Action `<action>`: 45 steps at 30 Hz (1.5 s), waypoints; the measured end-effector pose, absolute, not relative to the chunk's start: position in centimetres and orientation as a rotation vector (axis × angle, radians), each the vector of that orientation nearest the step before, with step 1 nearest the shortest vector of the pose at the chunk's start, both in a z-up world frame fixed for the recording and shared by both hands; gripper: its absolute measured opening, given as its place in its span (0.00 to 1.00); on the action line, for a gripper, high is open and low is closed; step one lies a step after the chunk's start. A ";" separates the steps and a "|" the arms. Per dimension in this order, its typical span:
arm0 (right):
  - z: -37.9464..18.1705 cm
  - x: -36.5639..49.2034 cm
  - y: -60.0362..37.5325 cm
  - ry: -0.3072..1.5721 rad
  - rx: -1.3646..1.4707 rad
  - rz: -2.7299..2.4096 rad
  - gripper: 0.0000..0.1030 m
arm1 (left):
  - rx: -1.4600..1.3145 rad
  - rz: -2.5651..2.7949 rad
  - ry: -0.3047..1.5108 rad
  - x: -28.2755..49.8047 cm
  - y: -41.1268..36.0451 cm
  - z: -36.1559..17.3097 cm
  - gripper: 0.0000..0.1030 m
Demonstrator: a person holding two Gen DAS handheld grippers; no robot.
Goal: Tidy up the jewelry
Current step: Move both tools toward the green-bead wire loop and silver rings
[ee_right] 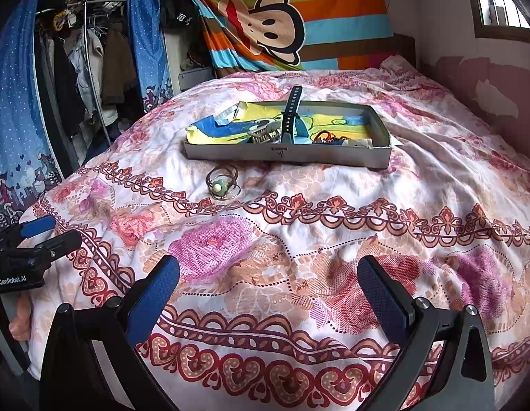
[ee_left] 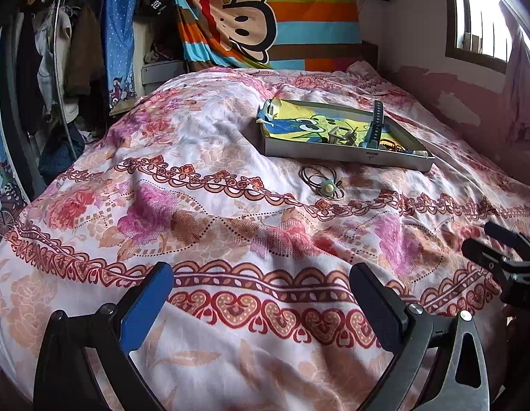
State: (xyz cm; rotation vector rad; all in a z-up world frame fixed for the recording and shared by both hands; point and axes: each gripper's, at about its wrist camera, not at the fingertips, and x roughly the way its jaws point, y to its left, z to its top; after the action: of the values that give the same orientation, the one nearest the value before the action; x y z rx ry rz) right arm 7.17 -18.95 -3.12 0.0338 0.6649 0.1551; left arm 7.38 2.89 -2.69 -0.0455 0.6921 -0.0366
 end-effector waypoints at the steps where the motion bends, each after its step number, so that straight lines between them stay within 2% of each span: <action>1: -3.2 7.3 -18.9 0.670 0.034 0.157 0.99 | -0.053 -0.038 0.693 7.6 3.0 -2.6 1.00; 11: -2.7 9.7 -18.5 0.676 -0.056 0.150 0.99 | -0.060 -0.078 0.713 10.9 2.9 -1.9 1.00; 28: -2.7 20.1 -19.6 0.689 -0.199 0.160 0.99 | -0.120 -0.157 0.851 24.3 1.8 -3.5 1.00; 41: -4.0 22.2 -19.0 0.707 -0.236 0.194 0.99 | -0.131 -0.166 0.864 26.2 0.9 -5.3 1.00; 42: -4.0 22.3 -19.0 0.707 -0.237 0.195 0.99 | -0.129 -0.171 0.864 26.3 0.9 -5.4 0.99; 45: -4.0 22.4 -18.9 0.710 -0.233 0.196 0.99 | -0.120 -0.197 0.872 26.4 0.6 -5.8 0.88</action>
State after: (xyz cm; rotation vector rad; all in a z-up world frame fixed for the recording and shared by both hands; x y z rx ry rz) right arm 22.40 -18.94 -4.02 -0.2330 0.7097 0.1963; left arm 26.35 0.56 -5.78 -0.1196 0.8716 -0.1965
